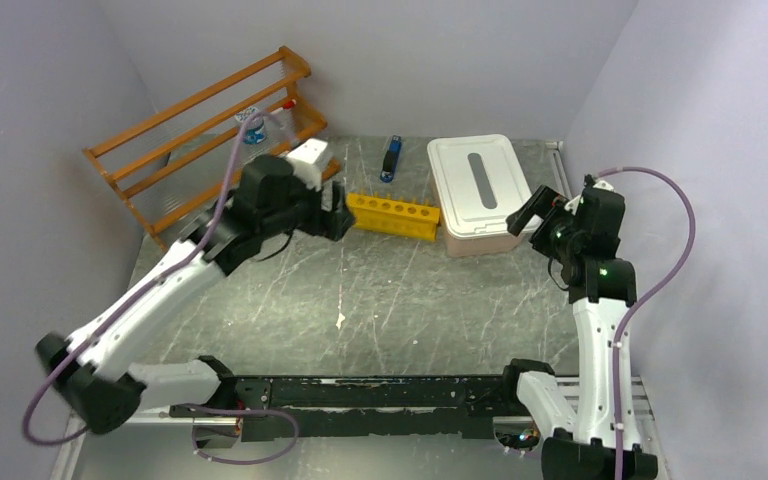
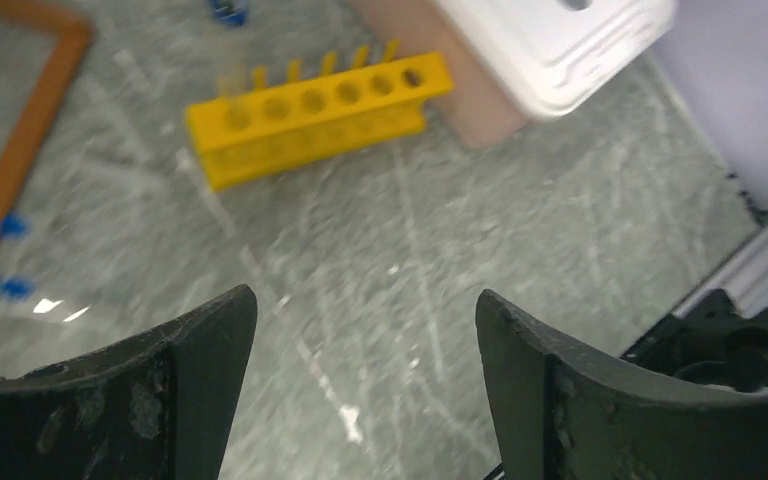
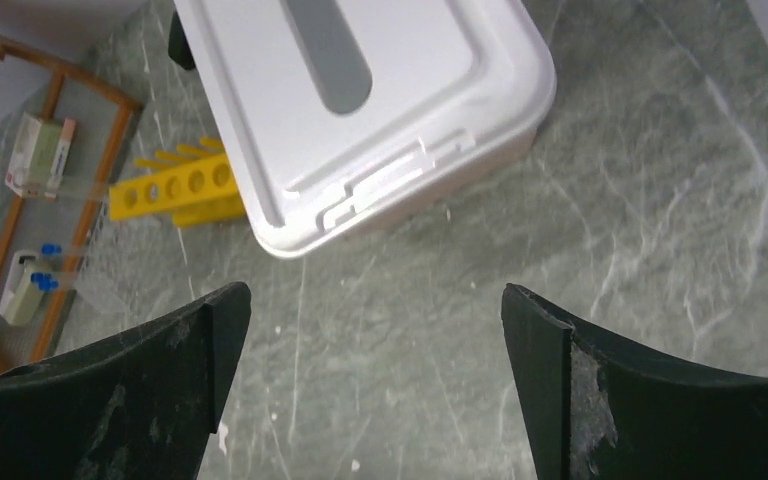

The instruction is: Organize the chemistry lab equipment

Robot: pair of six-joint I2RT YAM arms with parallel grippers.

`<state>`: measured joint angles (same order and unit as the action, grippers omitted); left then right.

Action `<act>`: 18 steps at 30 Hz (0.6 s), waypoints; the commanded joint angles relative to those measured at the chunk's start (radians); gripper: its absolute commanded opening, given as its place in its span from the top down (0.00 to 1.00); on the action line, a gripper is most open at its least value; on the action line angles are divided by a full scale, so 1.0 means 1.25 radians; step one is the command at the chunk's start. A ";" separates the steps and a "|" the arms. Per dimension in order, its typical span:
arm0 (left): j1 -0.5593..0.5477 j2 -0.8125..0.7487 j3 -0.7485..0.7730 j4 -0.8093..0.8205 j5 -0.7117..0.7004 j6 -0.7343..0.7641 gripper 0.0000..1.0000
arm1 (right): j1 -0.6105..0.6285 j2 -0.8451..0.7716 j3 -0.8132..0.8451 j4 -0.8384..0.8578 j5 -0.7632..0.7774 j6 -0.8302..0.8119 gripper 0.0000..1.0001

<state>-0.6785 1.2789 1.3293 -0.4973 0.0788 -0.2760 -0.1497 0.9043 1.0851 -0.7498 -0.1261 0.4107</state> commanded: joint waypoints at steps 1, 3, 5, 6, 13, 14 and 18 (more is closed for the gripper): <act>-0.001 -0.199 -0.105 -0.072 -0.223 -0.001 0.15 | 0.015 -0.040 -0.009 -0.136 0.051 0.040 0.00; -0.001 -0.289 -0.154 -0.089 -0.287 -0.010 0.14 | 0.020 -0.053 -0.005 -0.157 0.063 0.035 0.00; -0.001 -0.359 -0.179 -0.115 -0.317 -0.017 0.14 | 0.034 -0.069 -0.010 -0.166 0.070 0.028 0.00; -0.001 -0.387 -0.182 -0.135 -0.330 -0.024 0.14 | 0.039 -0.078 -0.015 -0.163 0.076 0.030 0.00; -0.001 -0.530 -0.157 -0.292 -0.462 -0.086 0.16 | 0.065 -0.106 0.027 -0.186 0.115 0.025 0.00; -0.001 -0.545 -0.152 -0.310 -0.477 -0.097 0.17 | 0.072 -0.112 0.047 -0.197 0.133 0.018 0.00; 0.000 -0.592 -0.139 -0.357 -0.515 -0.130 0.18 | 0.098 -0.156 0.097 -0.203 0.177 -0.004 0.00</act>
<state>-0.6785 0.5827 1.1194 -0.8379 -0.4686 -0.3840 -0.0570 0.7708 1.1301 -0.9829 0.0216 0.4377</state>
